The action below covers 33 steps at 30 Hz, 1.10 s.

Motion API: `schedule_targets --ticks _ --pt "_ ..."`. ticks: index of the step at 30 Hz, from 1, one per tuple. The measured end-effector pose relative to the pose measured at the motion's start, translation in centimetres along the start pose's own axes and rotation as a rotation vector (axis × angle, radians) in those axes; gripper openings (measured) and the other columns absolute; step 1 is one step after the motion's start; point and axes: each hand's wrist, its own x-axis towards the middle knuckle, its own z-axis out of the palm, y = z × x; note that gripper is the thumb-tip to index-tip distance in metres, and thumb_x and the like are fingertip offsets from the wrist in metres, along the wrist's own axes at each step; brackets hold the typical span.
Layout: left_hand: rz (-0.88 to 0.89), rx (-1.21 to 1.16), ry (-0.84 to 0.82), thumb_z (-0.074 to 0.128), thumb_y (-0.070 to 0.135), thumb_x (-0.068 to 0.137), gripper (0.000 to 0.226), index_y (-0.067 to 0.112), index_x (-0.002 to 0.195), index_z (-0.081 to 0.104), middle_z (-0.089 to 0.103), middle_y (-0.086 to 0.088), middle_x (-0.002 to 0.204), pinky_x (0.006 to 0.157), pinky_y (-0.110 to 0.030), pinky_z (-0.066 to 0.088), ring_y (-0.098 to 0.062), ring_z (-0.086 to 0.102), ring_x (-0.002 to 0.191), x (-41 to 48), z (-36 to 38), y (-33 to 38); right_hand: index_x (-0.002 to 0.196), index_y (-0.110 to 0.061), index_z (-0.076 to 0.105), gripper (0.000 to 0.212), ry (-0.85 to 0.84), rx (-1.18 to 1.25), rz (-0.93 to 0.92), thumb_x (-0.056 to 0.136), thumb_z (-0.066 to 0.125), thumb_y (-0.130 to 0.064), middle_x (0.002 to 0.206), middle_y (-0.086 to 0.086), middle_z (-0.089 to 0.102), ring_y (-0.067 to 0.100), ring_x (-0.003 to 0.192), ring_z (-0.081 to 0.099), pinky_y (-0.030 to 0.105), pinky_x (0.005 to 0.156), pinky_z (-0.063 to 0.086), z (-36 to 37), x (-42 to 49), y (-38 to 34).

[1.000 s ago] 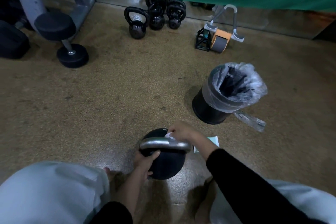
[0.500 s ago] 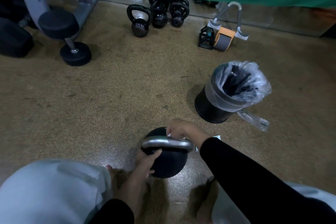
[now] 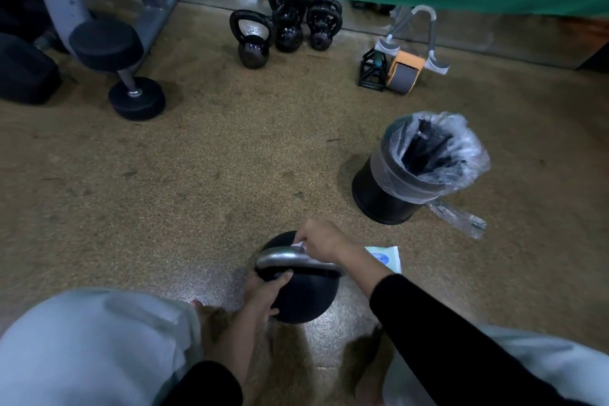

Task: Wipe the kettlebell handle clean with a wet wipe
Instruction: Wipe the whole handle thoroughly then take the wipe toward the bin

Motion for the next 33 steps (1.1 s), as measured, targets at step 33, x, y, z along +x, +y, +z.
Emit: schedule_targets --ticks 33 --pt "-0.019 0.020 0.050 0.081 0.020 0.076 0.062 0.015 0.129 0.048 0.056 -0.012 0.131 0.079 -0.050 0.049 -0.037 0.050 0.122 0.1 0.2 0.1 0.104 -0.015 0.065 0.037 0.400 -0.045 0.000 0.078 0.047 0.002 0.110 0.002 0.065 0.023 0.098 0.064 0.033 0.080 0.052 5.4 -4.2 0.5"
